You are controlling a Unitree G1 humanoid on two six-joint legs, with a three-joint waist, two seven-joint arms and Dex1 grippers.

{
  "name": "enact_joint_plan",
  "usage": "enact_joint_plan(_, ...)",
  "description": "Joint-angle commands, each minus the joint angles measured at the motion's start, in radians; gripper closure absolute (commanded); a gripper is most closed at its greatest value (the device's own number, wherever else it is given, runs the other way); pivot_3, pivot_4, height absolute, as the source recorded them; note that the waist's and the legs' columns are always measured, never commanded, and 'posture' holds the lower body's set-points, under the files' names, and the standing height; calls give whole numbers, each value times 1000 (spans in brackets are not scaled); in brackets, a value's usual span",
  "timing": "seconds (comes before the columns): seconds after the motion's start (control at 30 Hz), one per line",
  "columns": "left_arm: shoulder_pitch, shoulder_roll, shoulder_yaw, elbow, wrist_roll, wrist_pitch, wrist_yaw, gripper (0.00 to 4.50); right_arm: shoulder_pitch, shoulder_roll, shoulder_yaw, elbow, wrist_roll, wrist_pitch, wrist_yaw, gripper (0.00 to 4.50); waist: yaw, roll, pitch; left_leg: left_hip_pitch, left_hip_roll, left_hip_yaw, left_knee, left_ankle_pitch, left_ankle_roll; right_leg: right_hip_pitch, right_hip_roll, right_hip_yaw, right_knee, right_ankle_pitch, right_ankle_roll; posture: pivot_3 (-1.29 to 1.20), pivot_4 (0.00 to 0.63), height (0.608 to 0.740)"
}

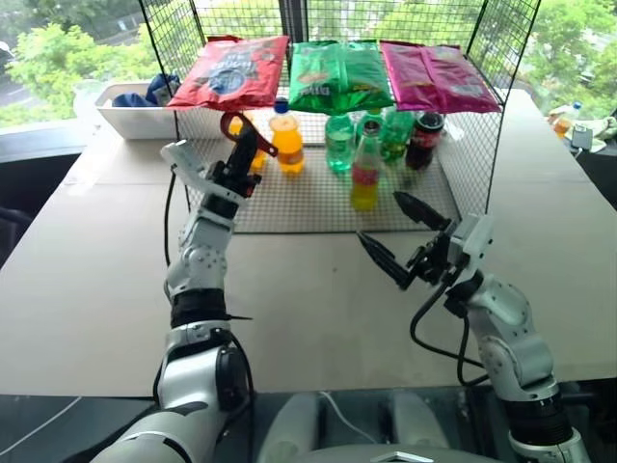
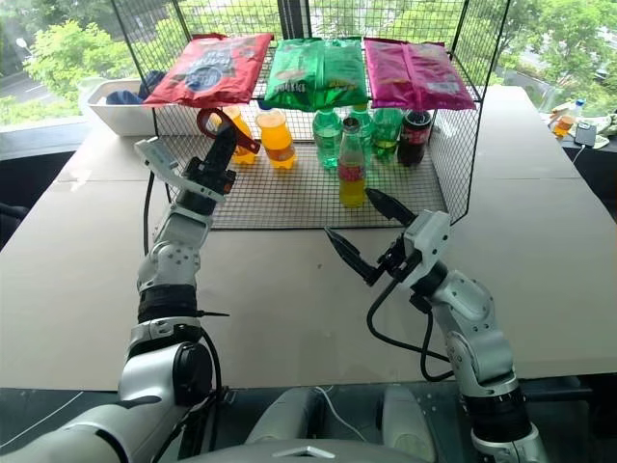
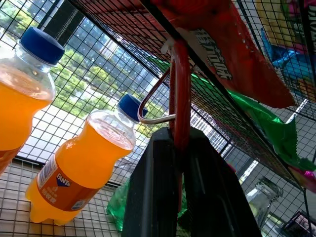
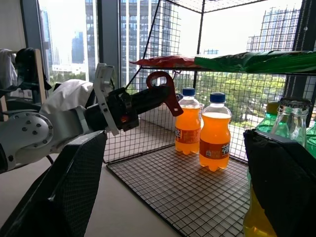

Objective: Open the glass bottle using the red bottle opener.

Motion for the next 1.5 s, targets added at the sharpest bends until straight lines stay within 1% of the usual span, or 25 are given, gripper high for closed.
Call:
enact_joint_plan(0.03, 14, -11, 3, -99, -60, 48, -22, 4480, -17, -3, -4, -37, 12, -7, 3, 0, 0, 0, 0, 0, 0, 0, 0, 0, 0, 0, 0, 0, 0, 0, 0, 0, 150, 740)
enact_joint_plan(0.2, 44, -21, 53, -105, -104, 70, 32, 4480, -21, -1, -3, -32, 8, -12, 2, 0, -2, 0, 0, 1, 0, 0, 0, 0, 0, 0, 0, 0, 0, 0, 0, 0, 150, 740)
enact_joint_plan(0.3, 58, -18, 53, -112, -108, 89, 36, 4480, -21, -1, -2, -32, 7, -13, 1, 0, -2, 0, 0, 1, 1, 0, 0, 0, 0, 0, 0, 0, 0, 0, 0, 0, 150, 740)
enact_joint_plan(0.43, 86, -19, 33, -161, -155, 174, 16, 4480, -20, -6, 2, -30, -2, 6, -9, 0, 2, 0, 0, 0, 0, 0, 1, 0, 0, 0, 0, 0, 0, 0, 0, 0, 150, 740)
enact_joint_plan(0.5, 110, -14, 5, -203, -195, 252, -14, 4480, -18, -12, 11, -33, -7, 61, -30, 0, 0, 0, 0, 0, 0, 0, 1, 0, 0, 0, 0, 0, 0, 0, 0, 0, 150, 740)
enact_joint_plan(0.57, 130, -9, -15, -236, -230, 323, -32, 4480, -10, -27, 30, -48, -7, 164, -64, 0, 1, 0, 0, 0, 0, 0, 1, 0, 0, 0, 0, 0, 1, 0, 0, 0, 150, 740)
enact_joint_plan(0.6, 147, 1, -43, -260, -236, 364, -55, 4480, -7, -46, 54, -61, -37, 257, -101, 0, 1, 0, 0, 0, 0, 0, 1, 0, 0, 0, 0, 0, 1, 0, 0, 0, 150, 740)
enact_joint_plan(0.67, 179, 15, -94, -308, -252, 439, -88, 4480, -8, -74, 89, -93, -42, 416, -143, 0, -1, 0, 0, 1, 0, 0, 1, 0, 0, 0, 0, 1, 1, 0, 0, 0, 150, 740)
enact_joint_plan(0.73, 205, 40, -144, -349, -281, 524, -136, 4480, -16, -71, 86, -136, 20, 574, -189, 0, -3, 0, 0, 1, 0, 0, 1, 0, 0, 0, 0, 1, 1, 0, 0, 0, 150, 740)
enact_joint_plan(0.8, 228, 98, -215, -378, -276, 607, -211, 4480, -26, -46, 44, -178, 169, 734, -205, 0, -2, 0, 0, 0, 1, 0, 0, 0, 0, 0, 0, 1, 1, 0, -1, 0, 150, 740)
enact_joint_plan(0.9, 258, 182, -324, -404, -229, 657, -339, 4480, -35, -48, -11, -219, 391, 959, -207, 0, -3, 1, 1, 1, 1, 0, 0, 0, 0, 0, 1, 1, 1, 0, -1, 0, 150, 740)
enact_joint_plan(1.0, 252, 224, -384, -394, -206, 676, -424, 4480, -48, -63, -50, -233, 521, 1113, -246, 0, 1, 1, 1, 1, 1, 0, 0, 0, 0, 1, 1, 1, 0, 0, -1, 0, 150, 740)
enact_joint_plan(1.07, 242, 237, -409, -388, -194, 679, -467, 4480, -53, -74, -63, -248, 602, 1163, -244, 0, 2, 2, 1, 1, 1, 0, 0, 0, 0, 1, 0, 1, 0, 0, -1, 0, 150, 740)
enact_joint_plan(1.2, 223, 233, -427, -369, -179, 680, -504, 4480, -67, -59, -99, -261, 740, 1202, -293, 0, 0, 2, 1, 0, 1, 0, 0, 0, 0, 0, 0, 1, 0, 0, -1, 0, 150, 740)
enact_joint_plan(1.37, 239, 255, -465, -383, -157, 705, -552, 4480, -90, -75, -108, -254, 847, 1211, -347, 0, -2, 2, 1, 1, 1, 0, 0, 0, 0, 0, 0, 1, 0, 0, -1, 0, 150, 740)
enact_joint_plan(1.5, 241, 249, -466, -382, -152, 712, -555, 4480, -100, -88, -103, -251, 906, 1200, -387, 0, -1, 2, 1, 0, 1, 0, -1, 0, 1, 0, 0, 1, 0, 0, -1, 0, 150, 740)
